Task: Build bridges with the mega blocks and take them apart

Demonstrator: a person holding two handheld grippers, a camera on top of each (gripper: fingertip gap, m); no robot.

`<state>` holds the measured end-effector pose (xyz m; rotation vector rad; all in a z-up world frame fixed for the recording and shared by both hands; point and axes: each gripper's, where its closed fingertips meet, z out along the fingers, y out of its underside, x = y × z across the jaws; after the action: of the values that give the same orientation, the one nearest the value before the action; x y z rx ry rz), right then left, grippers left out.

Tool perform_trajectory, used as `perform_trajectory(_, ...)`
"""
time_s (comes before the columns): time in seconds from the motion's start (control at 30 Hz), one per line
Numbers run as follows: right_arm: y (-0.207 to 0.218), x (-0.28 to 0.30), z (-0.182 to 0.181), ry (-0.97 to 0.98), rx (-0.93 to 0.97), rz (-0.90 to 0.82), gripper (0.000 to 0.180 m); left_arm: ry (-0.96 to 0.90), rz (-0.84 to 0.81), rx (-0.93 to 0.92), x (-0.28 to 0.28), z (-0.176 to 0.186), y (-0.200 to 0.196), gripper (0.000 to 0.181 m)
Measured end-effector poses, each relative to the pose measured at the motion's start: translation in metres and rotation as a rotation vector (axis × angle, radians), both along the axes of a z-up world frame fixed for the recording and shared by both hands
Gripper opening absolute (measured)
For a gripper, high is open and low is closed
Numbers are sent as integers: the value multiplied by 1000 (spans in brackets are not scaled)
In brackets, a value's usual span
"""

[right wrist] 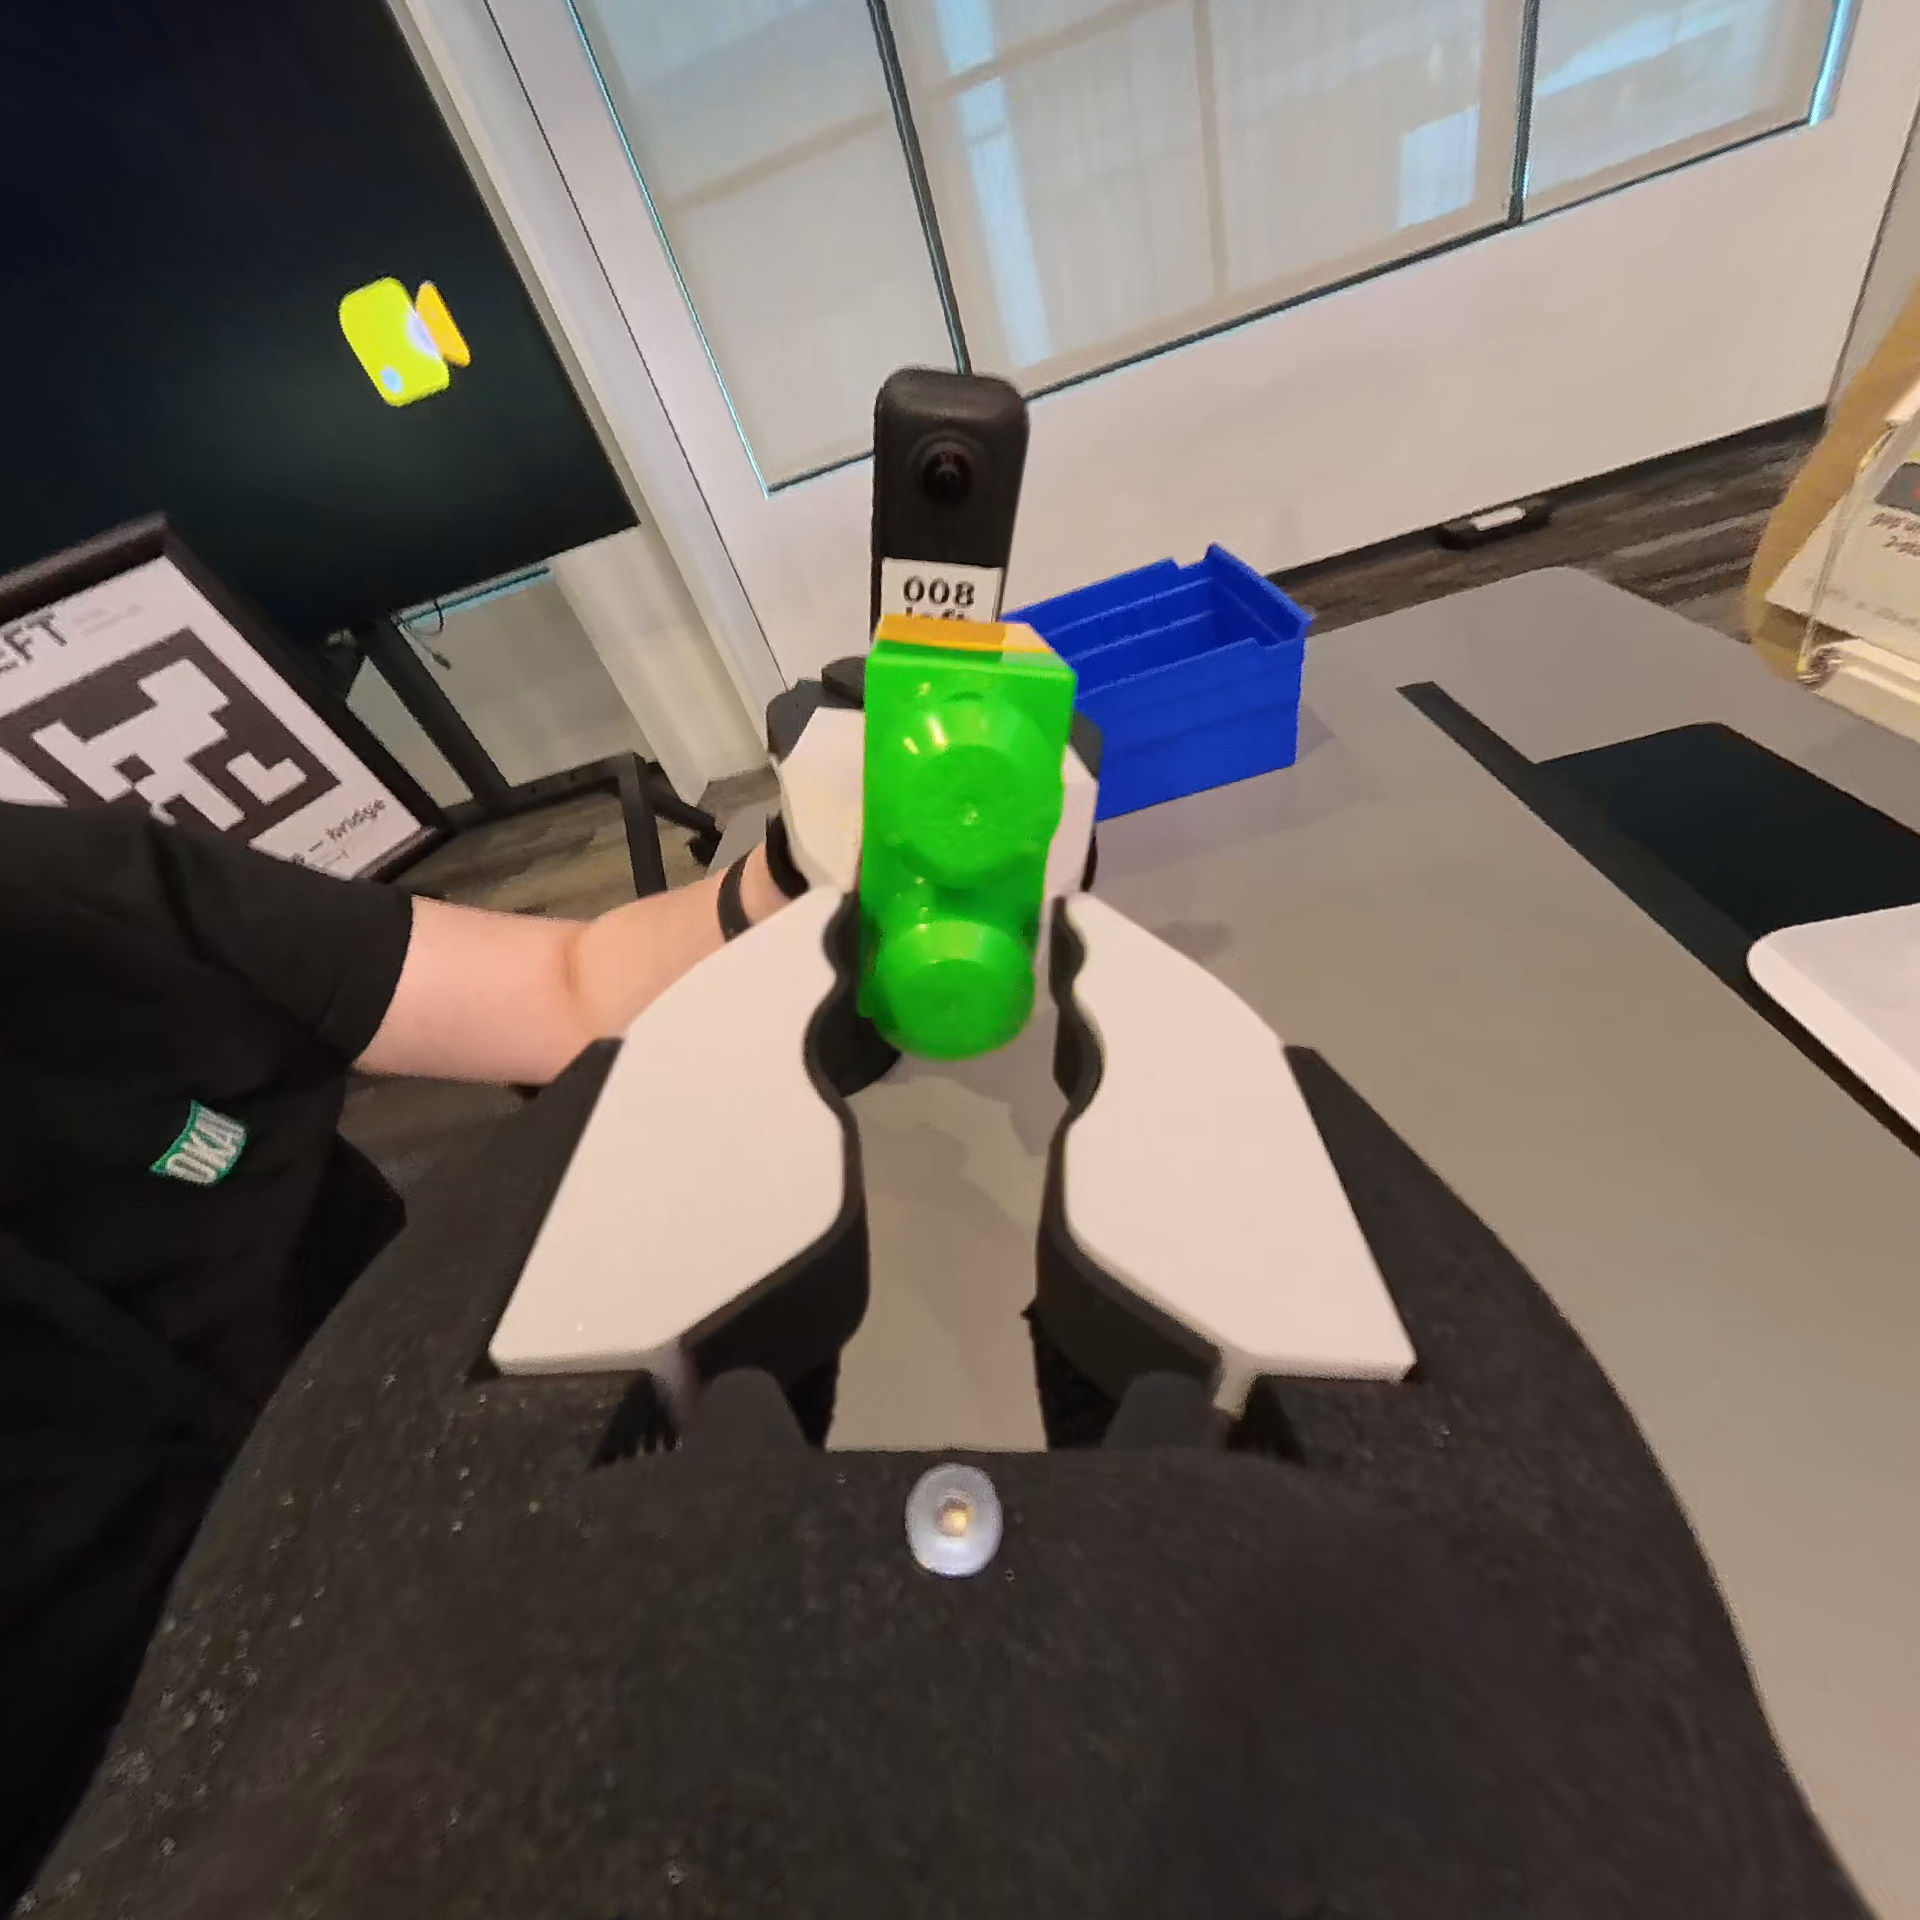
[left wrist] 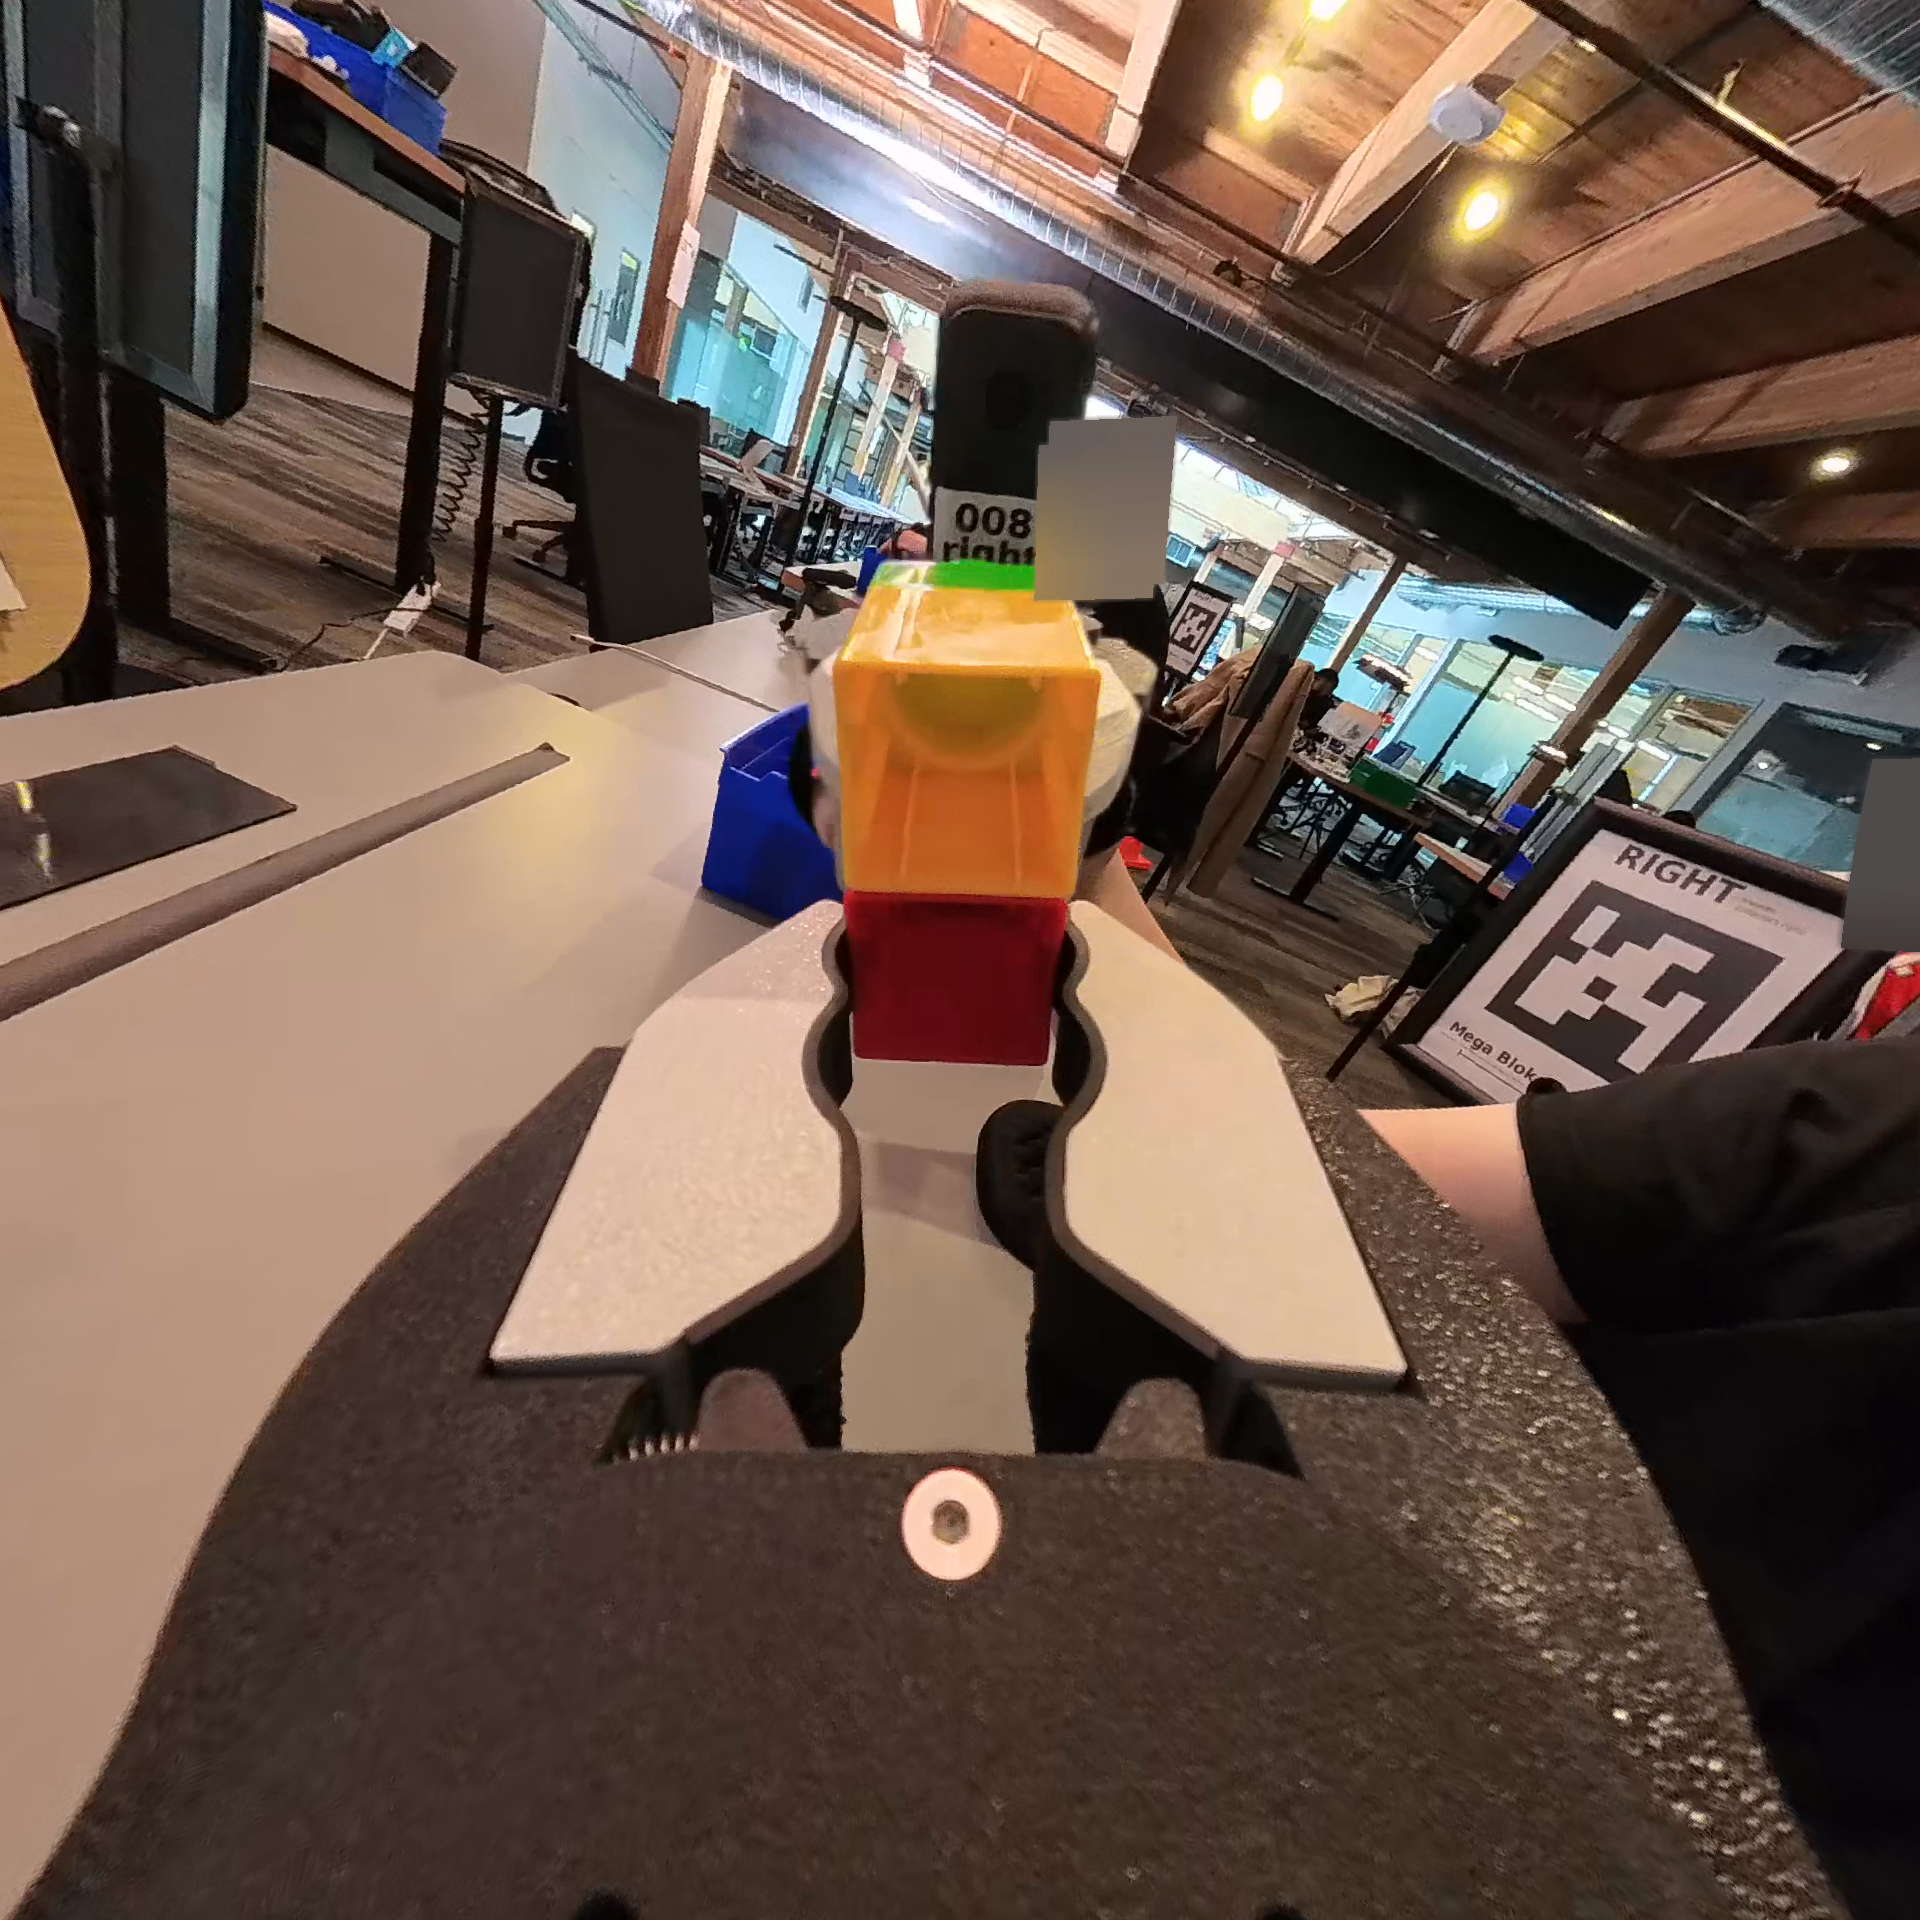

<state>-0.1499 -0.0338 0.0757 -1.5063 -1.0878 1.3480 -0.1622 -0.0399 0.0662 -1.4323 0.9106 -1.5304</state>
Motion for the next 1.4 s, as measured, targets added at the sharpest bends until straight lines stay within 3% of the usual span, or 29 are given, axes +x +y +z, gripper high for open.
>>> perform_trajectory(0.6,-1,-3,1,0,28,-5,33,38,34,30,1,3,0,35)
perform_trajectory(0.67,1,-3,4,10,14,-30,52,31,53,40,0,4,1,35)
perform_trajectory(0.7,2,-4,6,25,9,-33,53,32,56,45,0,4,2,35)
perform_trajectory(0.8,4,-12,5,28,-8,-40,50,28,40,42,0,4,0,35)
perform_trajectory(0.9,1,-15,2,5,20,-17,34,17,56,58,-1,5,2,36)
perform_trajectory(0.93,1,-15,3,-6,62,-31,34,24,62,59,-2,5,4,48)
perform_trajectory(0.97,2,-13,7,-16,123,-68,34,28,72,59,-4,6,6,66)
perform_trajectory(1.1,5,9,33,-133,541,-331,34,-70,57,89,-37,31,9,65)
perform_trajectory(1.23,-31,10,56,-385,1290,-483,34,-89,115,123,-73,43,20,59)
perform_trajectory(1.33,-58,7,37,-757,1830,-462,34,-148,129,119,-89,54,22,57)
perform_trajectory(1.4,-78,11,15,-842,1988,-353,34,-145,136,125,-91,55,22,57)
